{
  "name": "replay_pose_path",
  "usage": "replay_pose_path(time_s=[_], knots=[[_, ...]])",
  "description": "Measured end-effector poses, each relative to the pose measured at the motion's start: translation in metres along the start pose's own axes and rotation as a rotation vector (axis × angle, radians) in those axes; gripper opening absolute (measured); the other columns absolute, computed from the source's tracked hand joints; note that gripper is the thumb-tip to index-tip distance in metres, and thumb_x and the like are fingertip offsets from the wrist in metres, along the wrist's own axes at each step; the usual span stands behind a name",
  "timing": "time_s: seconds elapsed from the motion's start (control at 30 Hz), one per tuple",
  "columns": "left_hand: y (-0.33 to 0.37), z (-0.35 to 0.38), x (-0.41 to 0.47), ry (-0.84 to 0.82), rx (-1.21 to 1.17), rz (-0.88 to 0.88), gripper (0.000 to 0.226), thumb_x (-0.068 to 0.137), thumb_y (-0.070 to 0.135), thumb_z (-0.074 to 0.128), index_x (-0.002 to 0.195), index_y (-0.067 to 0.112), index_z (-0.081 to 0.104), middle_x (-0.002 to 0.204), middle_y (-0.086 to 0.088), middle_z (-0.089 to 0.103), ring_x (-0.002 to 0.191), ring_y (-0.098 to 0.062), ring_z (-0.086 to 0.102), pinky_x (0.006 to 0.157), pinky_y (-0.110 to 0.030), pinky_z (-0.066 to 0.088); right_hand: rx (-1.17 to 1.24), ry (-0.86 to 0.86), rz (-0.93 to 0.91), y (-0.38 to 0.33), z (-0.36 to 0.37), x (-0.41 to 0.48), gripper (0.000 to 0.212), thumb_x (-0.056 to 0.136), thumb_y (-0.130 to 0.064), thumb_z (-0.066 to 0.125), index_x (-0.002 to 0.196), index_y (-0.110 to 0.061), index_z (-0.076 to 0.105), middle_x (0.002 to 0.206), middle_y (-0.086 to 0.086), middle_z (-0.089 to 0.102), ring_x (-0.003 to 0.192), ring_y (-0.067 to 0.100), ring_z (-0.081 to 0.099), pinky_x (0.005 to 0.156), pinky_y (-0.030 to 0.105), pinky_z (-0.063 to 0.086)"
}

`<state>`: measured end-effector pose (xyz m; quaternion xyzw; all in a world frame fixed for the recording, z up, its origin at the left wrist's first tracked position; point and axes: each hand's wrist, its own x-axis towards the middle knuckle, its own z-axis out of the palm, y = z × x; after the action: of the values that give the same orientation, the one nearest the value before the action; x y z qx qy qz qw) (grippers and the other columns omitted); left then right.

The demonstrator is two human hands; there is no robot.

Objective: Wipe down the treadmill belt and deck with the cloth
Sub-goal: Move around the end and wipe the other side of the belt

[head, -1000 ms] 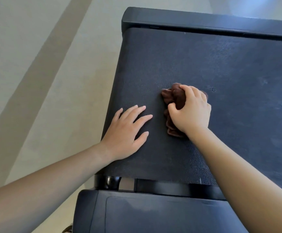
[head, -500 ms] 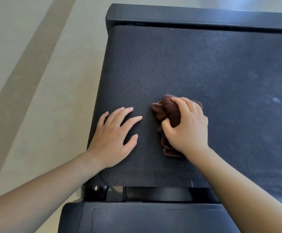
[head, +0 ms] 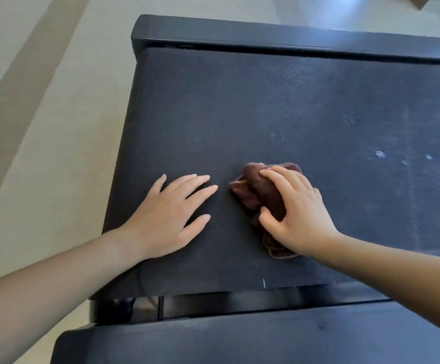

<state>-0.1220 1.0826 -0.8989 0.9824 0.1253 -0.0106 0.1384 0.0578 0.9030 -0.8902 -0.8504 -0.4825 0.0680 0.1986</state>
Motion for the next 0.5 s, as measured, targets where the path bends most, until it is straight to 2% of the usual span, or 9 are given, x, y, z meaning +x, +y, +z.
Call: replay_pose_path(time_s=[0.13,0.33,0.5], knots=[[0.008,0.0,0.029,-0.017,0.116,0.088,0.06,0.093,0.048,0.032,0.147,0.025,0.023,0.156,0.009,0.017,0.143,-0.011,0.013,0.114,-0.047,0.013,-0.019,0.015,0.011,0.012,-0.002,-0.001,0.063,0.076,-0.045,0.049,0.135,-0.025,0.046,0.141,-0.008,0.043,0.131,0.016,0.033,0.097,0.044,0.034],[0.005,-0.001,0.07,-0.009,0.14,0.077,0.065,0.093,0.049,0.029,0.149,0.019,0.018,0.157,0.006,0.012,0.143,-0.012,0.009,0.114,-0.048,0.012,0.034,0.095,0.073,0.021,0.007,0.066,0.054,0.08,-0.04,0.054,0.132,-0.029,0.047,0.138,-0.006,0.046,0.13,0.02,0.033,0.099,0.044,0.031],[0.006,0.01,0.086,0.096,0.014,-0.066,0.06,0.093,0.046,0.037,0.147,0.021,0.026,0.155,0.007,0.02,0.142,-0.01,0.013,0.116,-0.045,0.008,0.074,0.102,0.09,0.03,0.003,0.109,0.05,0.08,-0.04,0.055,0.13,-0.032,0.047,0.136,-0.009,0.049,0.13,0.021,0.036,0.1,0.046,0.034]])
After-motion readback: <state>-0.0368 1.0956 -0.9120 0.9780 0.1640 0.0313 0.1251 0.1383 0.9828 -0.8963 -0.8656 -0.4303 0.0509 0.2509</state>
